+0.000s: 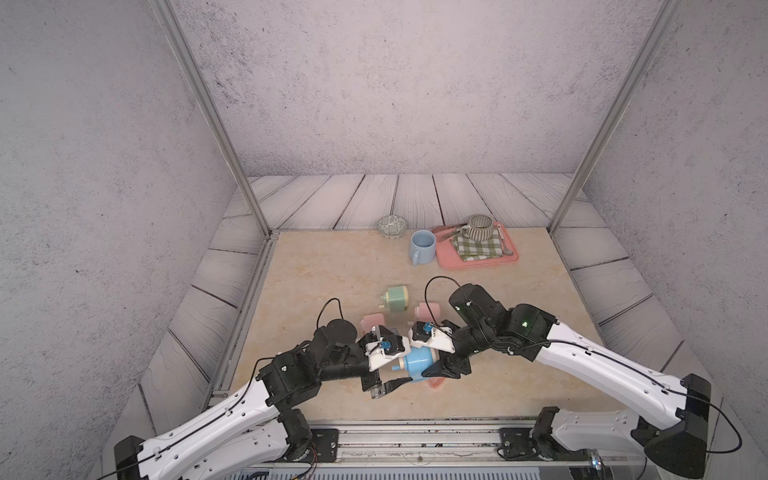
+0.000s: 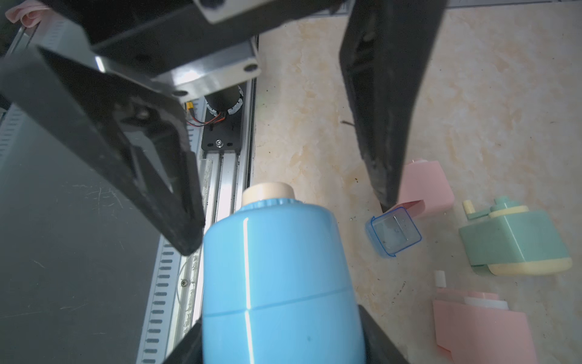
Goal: Put the tray back into the pencil sharpener
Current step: Pick up the pencil sharpener from the center of the board.
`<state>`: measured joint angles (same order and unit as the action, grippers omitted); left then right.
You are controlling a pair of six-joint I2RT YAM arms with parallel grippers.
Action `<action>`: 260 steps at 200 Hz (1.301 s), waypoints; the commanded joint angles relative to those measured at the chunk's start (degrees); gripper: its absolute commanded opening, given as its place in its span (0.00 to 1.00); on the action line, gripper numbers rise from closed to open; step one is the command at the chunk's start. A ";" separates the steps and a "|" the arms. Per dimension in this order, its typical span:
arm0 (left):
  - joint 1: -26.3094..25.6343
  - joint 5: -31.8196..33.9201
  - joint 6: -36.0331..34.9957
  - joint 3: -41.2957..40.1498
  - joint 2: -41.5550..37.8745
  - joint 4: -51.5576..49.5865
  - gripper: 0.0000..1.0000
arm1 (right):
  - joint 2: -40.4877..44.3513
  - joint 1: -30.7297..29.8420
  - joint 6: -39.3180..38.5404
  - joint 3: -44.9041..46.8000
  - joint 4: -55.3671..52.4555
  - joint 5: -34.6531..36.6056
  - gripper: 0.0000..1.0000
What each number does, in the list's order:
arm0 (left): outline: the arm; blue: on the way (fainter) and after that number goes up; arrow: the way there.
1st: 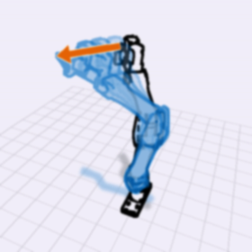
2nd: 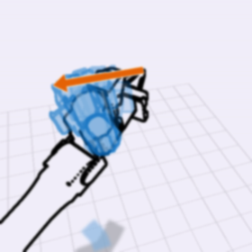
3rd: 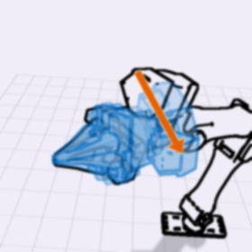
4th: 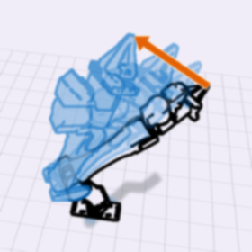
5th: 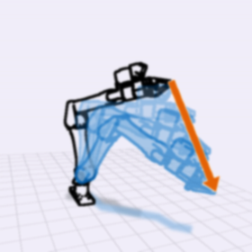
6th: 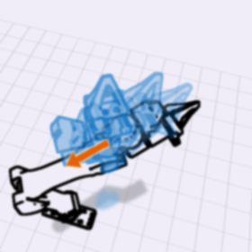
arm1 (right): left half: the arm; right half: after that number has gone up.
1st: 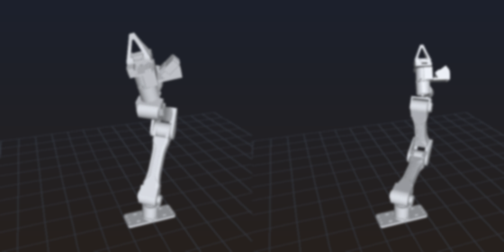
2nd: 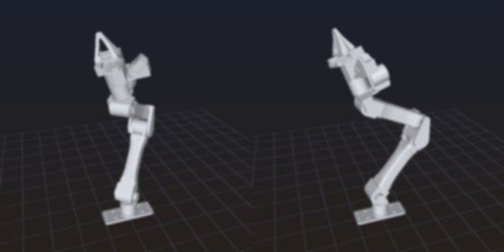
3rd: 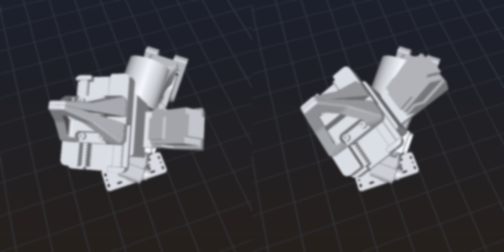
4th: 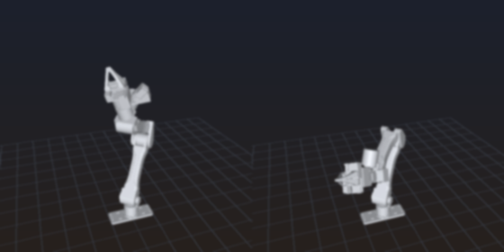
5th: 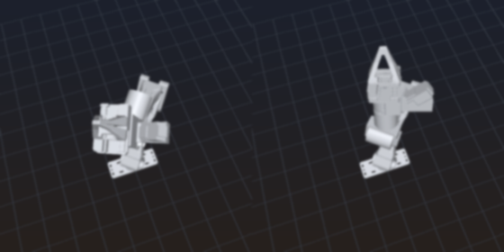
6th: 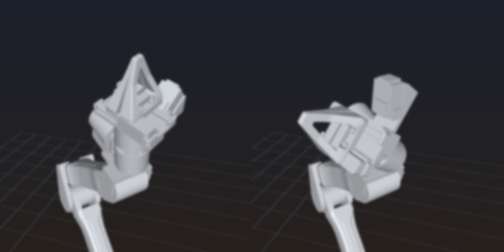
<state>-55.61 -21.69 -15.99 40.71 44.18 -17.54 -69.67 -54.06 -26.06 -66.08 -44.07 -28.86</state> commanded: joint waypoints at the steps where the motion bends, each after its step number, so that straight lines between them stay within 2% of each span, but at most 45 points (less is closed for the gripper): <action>1: 0.33 -2.66 0.65 -0.35 0.13 4.18 0.84 | -0.38 -0.47 -2.81 -1.99 0.86 -2.29 0.00; 15: 0.25 -3.23 1.06 -1.18 -0.13 4.69 0.80 | -0.38 -0.44 -2.89 -1.86 1.77 -2.50 0.00; 30: 0.30 -3.02 1.73 -1.93 -0.23 5.13 0.70 | -0.62 -0.49 -2.93 -1.99 2.53 -2.47 0.00; 69: 0.45 -1.52 4.41 -2.15 1.55 4.91 0.73 | -1.57 -0.52 -3.13 -2.47 3.39 -2.58 0.00; 101: 1.14 -1.59 5.70 -1.86 3.60 4.79 0.66 | -1.87 -0.83 -3.42 -2.65 4.24 -1.99 0.00; 113: 1.43 -1.68 5.93 -1.94 4.10 4.80 0.67 | -2.11 -0.89 -3.49 -2.73 4.35 -2.05 0.00; 155: 2.53 -1.70 6.96 -2.12 5.21 5.22 0.82 | -2.73 -1.07 -3.66 -2.78 4.65 -3.15 0.00; 176: 3.62 -3.70 6.82 -2.75 4.30 5.21 0.87 | -1.20 -1.11 -2.02 -0.58 8.50 -3.32 0.00; 217: 7.84 -11.54 7.68 -7.35 -0.92 8.84 0.87 | 1.05 -0.66 -2.07 2.80 10.76 -3.35 0.00; 260: 10.35 -14.84 7.47 -9.20 -2.52 9.43 0.81 | 1.35 -0.68 -1.49 3.26 11.70 -4.92 0.00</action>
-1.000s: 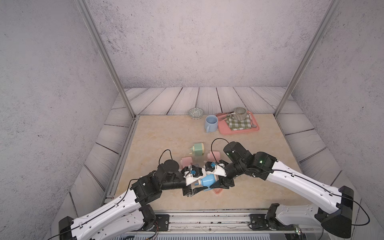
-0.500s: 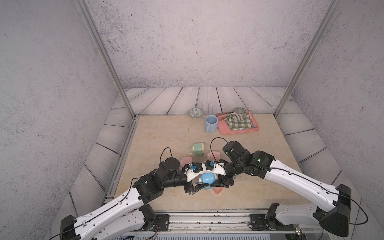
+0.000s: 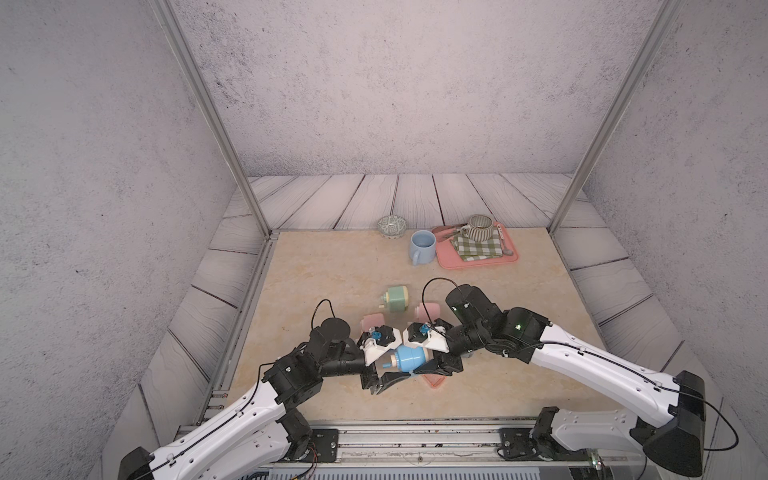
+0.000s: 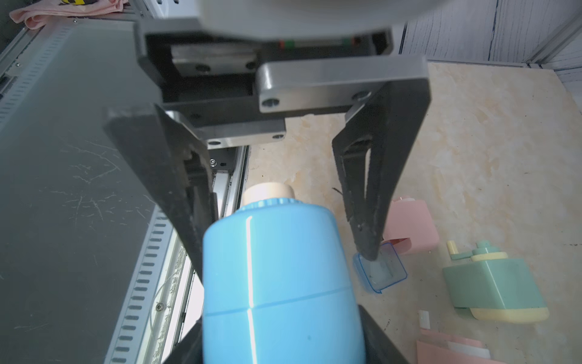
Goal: Put the tray back into the pencil sharpener
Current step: Pick up the pencil sharpener from the center of the board.
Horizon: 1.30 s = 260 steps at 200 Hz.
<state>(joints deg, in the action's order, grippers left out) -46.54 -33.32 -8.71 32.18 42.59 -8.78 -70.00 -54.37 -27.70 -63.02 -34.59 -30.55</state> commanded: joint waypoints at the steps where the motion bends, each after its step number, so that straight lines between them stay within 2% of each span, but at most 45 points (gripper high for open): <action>1: 1.28 -3.23 0.23 -0.65 -0.97 0.72 0.81 | 1.65 -0.33 0.13 0.15 2.19 -3.22 0.00; 29: 1.46 -3.51 0.08 -0.28 -0.93 1.37 0.77 | 0.31 -0.33 0.22 -0.82 1.27 -3.80 0.00; 65: 1.46 -4.26 -0.19 0.51 -1.67 1.80 0.81 | -1.97 -0.37 -0.36 -3.13 -1.87 -2.95 0.00; 93: 1.46 -4.67 -0.26 0.38 -1.43 1.74 0.74 | -2.39 -0.37 0.85 -3.43 -0.67 -3.68 0.00; 130: 1.46 -4.92 1.18 0.36 -0.42 3.76 0.72 | -3.12 -0.38 2.61 -3.35 1.12 -4.39 0.00; 156: 1.46 -4.84 1.19 0.51 0.46 3.79 0.66 | -3.16 -0.37 3.58 -2.97 2.70 -4.24 0.00; 176: 1.47 -4.59 0.78 0.58 0.41 3.46 0.53 | -3.24 -0.34 3.54 -3.25 2.00 -3.64 0.00; 182: 1.50 -4.16 0.31 0.51 0.21 2.90 0.49 | -2.96 -0.31 3.89 -3.12 2.17 -3.07 0.07; 191: 1.53 -3.35 -0.52 0.66 -0.35 1.57 0.44 | -2.14 -0.32 5.03 -2.61 2.62 -1.59 0.24; 216: 1.63 1.17 -3.09 0.28 -3.28 -2.85 0.23 | 2.43 -0.21 9.30 0.17 4.25 3.70 0.62; 223: 1.78 3.12 -3.63 0.04 -4.45 -4.32 0.18 | 4.17 -0.15 11.25 1.30 4.92 5.21 0.68; 241: 2.56 7.97 -4.51 -1.98 -8.45 -6.93 0.12 | 9.39 0.01 18.26 5.84 8.95 10.68 0.80; 249: 2.92 11.05 -4.88 -3.49 -10.63 -7.70 0.04 | 11.49 0.09 23.41 8.50 11.69 14.84 0.83; 260: 3.12 16.64 -4.45 -5.85 -13.88 -8.10 0.00 | 13.48 0.15 30.47 11.78 15.26 21.25 0.84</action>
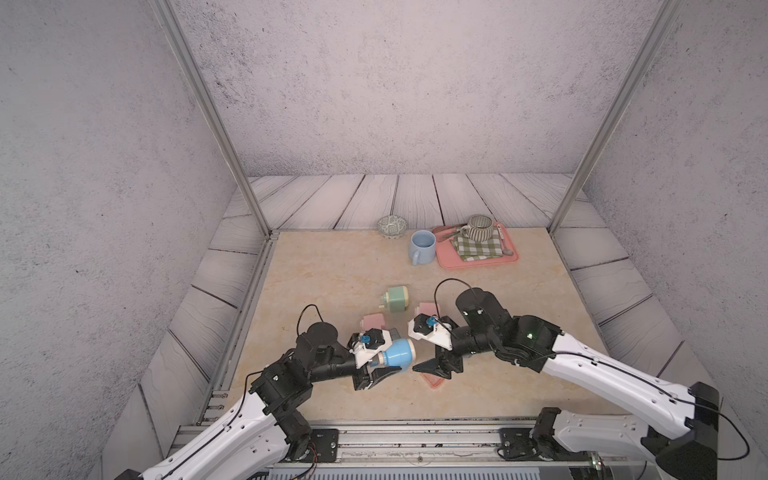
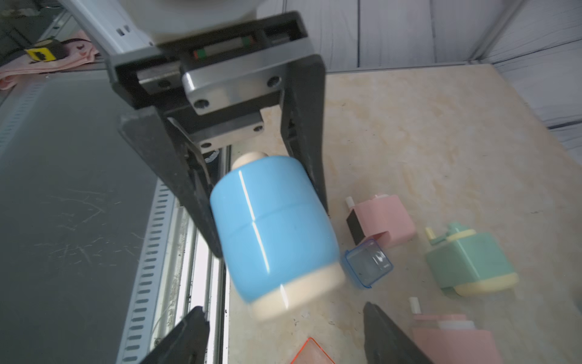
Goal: Put the tray back into the pencil sharpener
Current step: Pick up the pencil sharpener from the center of the board, then pick up the container from the center of the board.
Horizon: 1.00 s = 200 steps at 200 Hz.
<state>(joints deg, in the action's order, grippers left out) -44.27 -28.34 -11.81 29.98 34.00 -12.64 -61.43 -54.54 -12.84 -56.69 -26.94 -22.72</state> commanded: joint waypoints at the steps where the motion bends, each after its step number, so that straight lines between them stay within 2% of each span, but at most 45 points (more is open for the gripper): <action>1: 0.89 12.18 -1.31 -3.89 -5.54 -4.27 0.00 | 4.96 0.32 16.51 5.66 7.96 14.08 0.84; 6: 0.95 14.71 -1.04 -4.91 -6.99 -4.16 0.00 | 5.20 0.31 20.64 6.80 9.36 16.80 0.84; 17: 1.02 20.22 -0.06 -7.12 -9.94 -3.23 0.00 | 3.65 0.31 30.19 7.92 11.10 21.61 0.77; 31: 1.03 25.21 1.53 -9.65 -13.08 -0.56 0.00 | -0.84 0.16 46.14 7.32 10.83 26.91 0.69; 46: 1.19 28.46 3.46 -11.51 -15.58 1.47 0.00 | -7.44 -0.04 63.03 4.51 5.64 30.24 0.64; 57: 1.12 30.80 4.51 -12.15 -16.92 1.42 0.00 | -12.30 -0.05 70.70 1.68 1.75 30.29 0.65; 75: 1.19 36.36 5.02 -11.96 -18.69 0.43 0.00 | -17.63 -0.30 76.28 -2.80 -1.05 30.36 0.63; 96: 1.19 42.48 5.74 -11.79 -20.27 -0.68 0.00 | -22.16 -1.26 83.78 -3.92 2.42 31.83 0.62; 110: 1.13 42.12 5.98 -11.87 -21.47 -0.98 0.00 | -25.80 -2.08 89.32 -5.08 3.98 32.01 0.58; 137: 1.12 40.31 7.46 -12.05 -23.33 -0.69 0.00 | -32.45 -5.01 98.61 -9.39 1.80 33.69 0.56; 165: 1.19 40.03 7.35 -12.03 -24.22 -0.97 0.00 | -38.44 -6.64 105.39 -13.56 -1.15 33.50 0.55; 200: 1.19 39.69 7.16 -12.12 -25.08 -1.16 0.00 | -40.98 -6.92 112.22 -14.46 -4.21 35.39 0.49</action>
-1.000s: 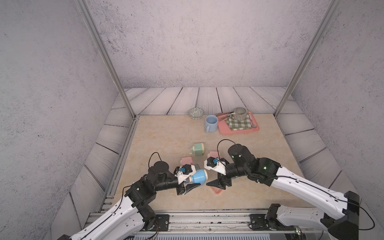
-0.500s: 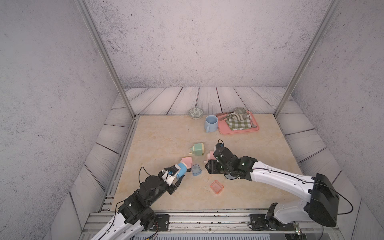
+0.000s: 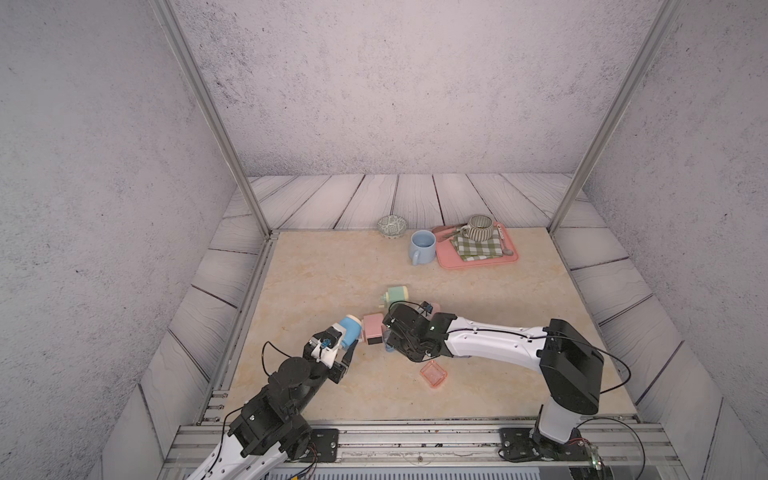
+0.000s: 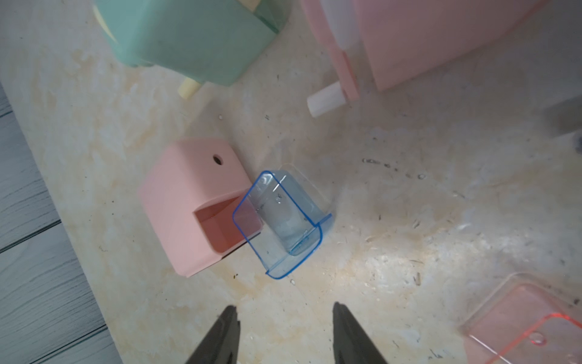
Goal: Put the tray back into the pencil sharpener
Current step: Pick up the container from the center of the board.
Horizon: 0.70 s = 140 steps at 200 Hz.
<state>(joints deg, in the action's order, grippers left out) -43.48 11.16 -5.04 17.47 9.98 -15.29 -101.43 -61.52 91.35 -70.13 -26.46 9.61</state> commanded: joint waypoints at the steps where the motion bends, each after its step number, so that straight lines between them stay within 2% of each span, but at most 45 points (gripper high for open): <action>1: 0.37 0.19 0.38 0.38 -1.08 1.49 0.00 | -1.06 0.06 8.13 -1.04 -4.72 3.10 0.49; 69: 0.33 1.03 0.03 0.70 -3.28 0.46 0.00 | -7.05 0.17 10.38 -4.54 -4.34 2.78 0.46; 140: 0.38 0.90 -0.23 1.07 -4.09 -0.62 0.00 | -10.80 0.74 7.97 -7.38 -6.96 0.44 0.34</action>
<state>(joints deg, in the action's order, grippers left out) -43.48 11.79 -5.08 17.47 6.39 -16.64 -111.15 -61.06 100.18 -76.23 -30.20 10.79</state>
